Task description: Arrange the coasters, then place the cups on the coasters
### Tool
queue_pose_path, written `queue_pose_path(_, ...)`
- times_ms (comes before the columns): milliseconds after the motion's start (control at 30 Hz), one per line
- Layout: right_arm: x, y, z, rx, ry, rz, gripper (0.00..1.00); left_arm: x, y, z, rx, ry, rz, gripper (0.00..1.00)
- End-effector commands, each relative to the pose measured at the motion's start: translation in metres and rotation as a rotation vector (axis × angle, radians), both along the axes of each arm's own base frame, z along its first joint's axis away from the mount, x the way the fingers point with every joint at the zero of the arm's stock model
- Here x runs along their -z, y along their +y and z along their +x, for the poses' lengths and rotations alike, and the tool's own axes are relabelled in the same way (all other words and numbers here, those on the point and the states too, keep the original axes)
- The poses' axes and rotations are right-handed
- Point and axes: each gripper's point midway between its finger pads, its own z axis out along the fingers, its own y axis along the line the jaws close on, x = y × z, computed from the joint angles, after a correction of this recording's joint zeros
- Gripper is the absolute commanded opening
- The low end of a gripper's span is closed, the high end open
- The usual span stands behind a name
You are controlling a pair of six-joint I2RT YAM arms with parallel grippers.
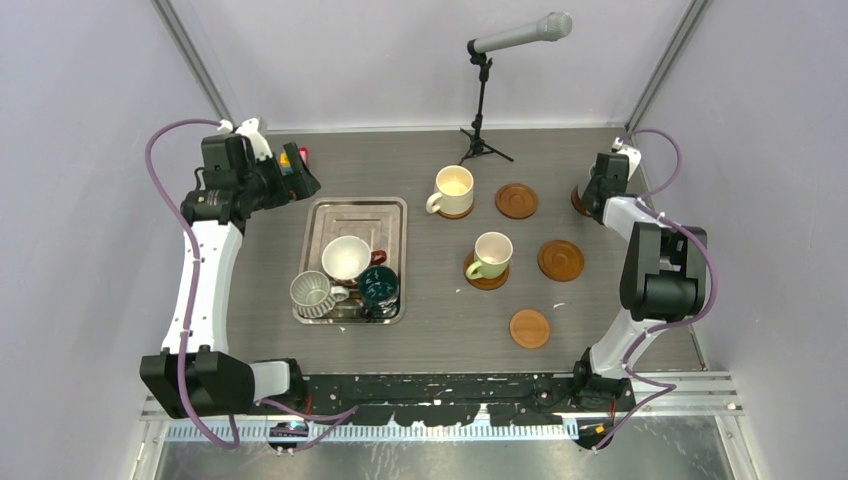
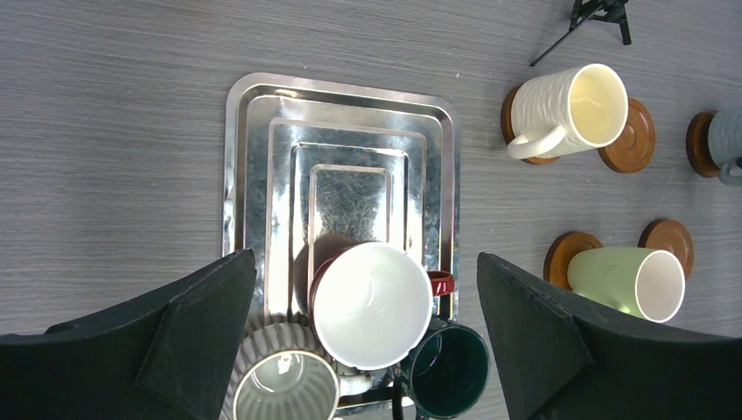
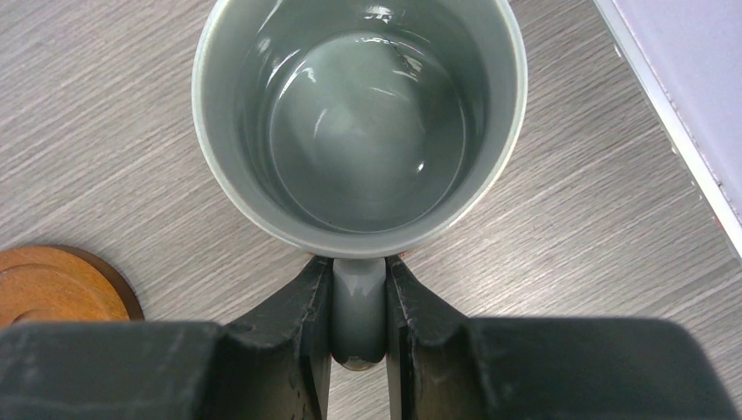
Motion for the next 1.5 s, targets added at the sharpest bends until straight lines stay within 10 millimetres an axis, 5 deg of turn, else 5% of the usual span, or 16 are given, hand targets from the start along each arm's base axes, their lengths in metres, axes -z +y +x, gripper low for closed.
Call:
queue_pose_path(0, -0.046, -0.004, 0.031, 0.003, -0.201, -0.027, 0.00, -0.012, 0.003, 0.003, -0.006, -0.053, -0.001, 1.00)
queue_pose_path(133, -0.041, -0.003, 0.030, -0.001, -0.192, -0.022, 0.00, -0.010, 0.003, 0.004, -0.007, -0.051, -0.001, 1.00)
queue_pose_path(367, -0.036, -0.002, 0.027, 0.002, -0.183, -0.019, 0.21, -0.010, 0.004, 0.004, -0.008, -0.048, -0.001, 1.00)
queue_pose_path(933, -0.029, 0.004, 0.024, -0.015, -0.164, 0.010, 0.38, -0.011, 0.003, 0.004, -0.005, -0.048, -0.001, 1.00)
queue_pose_path(1133, -0.032, 0.004, 0.020, -0.009, -0.160, 0.012, 0.54, -0.011, 0.003, 0.004, -0.002, -0.043, -0.002, 1.00)
queue_pose_path(1467, -0.048, 0.009, 0.003, -0.016, -0.153, 0.028, 0.65, -0.006, 0.003, 0.001, 0.016, -0.026, 0.018, 1.00)
